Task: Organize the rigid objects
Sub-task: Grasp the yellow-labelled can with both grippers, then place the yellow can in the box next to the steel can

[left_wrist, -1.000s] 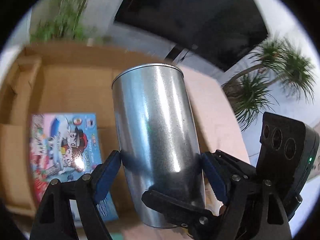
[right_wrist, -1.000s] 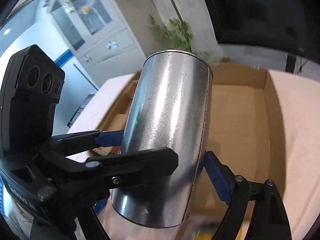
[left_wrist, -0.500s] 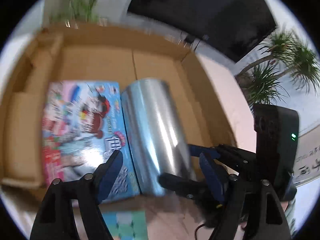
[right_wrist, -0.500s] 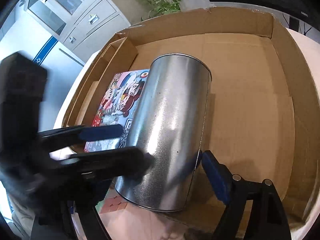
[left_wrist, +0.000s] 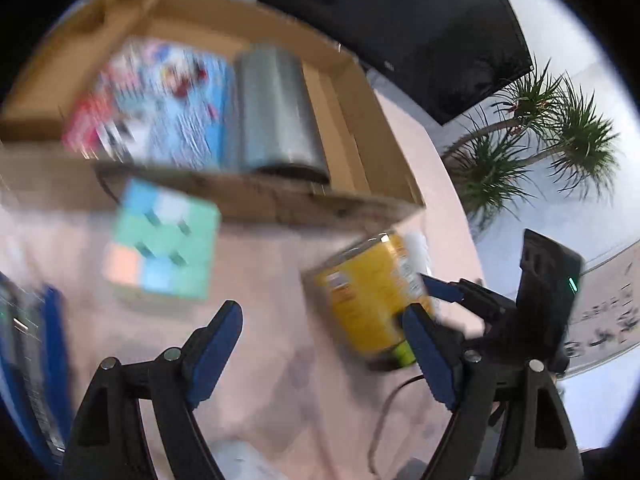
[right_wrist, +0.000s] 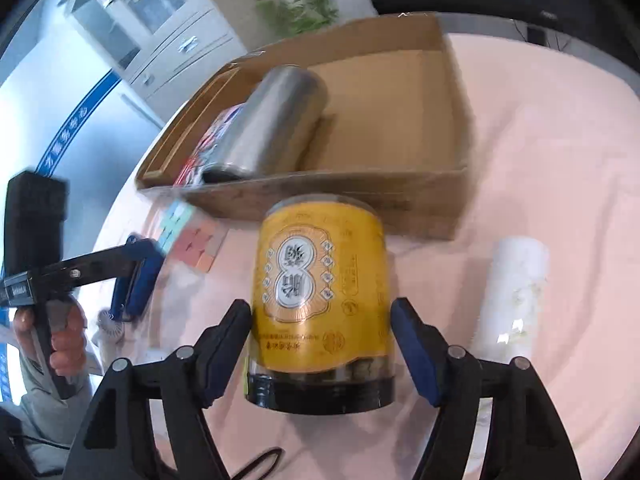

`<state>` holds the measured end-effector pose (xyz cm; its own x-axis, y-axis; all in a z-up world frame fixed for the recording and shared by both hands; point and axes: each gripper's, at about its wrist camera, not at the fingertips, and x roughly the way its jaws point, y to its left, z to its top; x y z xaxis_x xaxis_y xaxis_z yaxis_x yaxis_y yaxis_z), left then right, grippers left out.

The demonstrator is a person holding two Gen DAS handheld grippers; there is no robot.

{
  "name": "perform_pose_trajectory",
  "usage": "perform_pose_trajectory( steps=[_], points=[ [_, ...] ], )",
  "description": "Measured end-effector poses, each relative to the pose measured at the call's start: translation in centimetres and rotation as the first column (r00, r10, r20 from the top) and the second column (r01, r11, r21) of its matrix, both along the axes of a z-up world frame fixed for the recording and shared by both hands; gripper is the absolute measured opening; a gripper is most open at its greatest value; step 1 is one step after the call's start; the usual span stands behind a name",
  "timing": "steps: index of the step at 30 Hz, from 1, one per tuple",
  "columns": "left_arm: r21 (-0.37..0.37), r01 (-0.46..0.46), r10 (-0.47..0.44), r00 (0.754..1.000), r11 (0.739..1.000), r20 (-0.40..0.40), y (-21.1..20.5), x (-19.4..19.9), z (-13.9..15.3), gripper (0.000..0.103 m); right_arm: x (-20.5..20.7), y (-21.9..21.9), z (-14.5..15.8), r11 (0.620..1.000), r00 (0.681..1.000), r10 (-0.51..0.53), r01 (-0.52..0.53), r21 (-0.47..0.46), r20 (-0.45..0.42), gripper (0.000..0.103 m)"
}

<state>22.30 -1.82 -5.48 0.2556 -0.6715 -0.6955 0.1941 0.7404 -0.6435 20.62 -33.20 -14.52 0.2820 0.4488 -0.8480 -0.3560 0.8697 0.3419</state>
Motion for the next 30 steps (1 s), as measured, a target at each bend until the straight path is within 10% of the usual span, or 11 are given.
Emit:
perform_pose_trajectory(
  steps=[8, 14, 22, 30],
  points=[
    [-0.086, -0.011, -0.003, 0.986, 0.996, -0.165, -0.2, -0.7, -3.6, 0.083, -1.8, 5.9, -3.1, 0.975, 0.975, 0.119, -0.079, 0.208, -0.186, 0.085],
    [-0.018, 0.0, 0.0, 1.0, 1.0, 0.001, -1.0, -1.3, 1.0, 0.082, -1.6, 6.7, -2.7, 0.979, 0.983, 0.098, -0.066, 0.195, -0.156, 0.083],
    [0.058, 0.109, -0.119, 0.965, 0.992, 0.235, -5.4, 8.1, 10.0, 0.081, 5.9, 1.4, 7.0, 0.975, 0.998, -0.037, 0.024, 0.219, 0.058, 0.083],
    [0.076, 0.127, -0.132, 0.989, 0.989, 0.062, -7.0, 16.1, 3.7, 0.077, 13.6, -1.9, 2.3, 0.966, 0.99, -0.122, 0.135, 0.218, -0.073, 0.083]
  ],
)
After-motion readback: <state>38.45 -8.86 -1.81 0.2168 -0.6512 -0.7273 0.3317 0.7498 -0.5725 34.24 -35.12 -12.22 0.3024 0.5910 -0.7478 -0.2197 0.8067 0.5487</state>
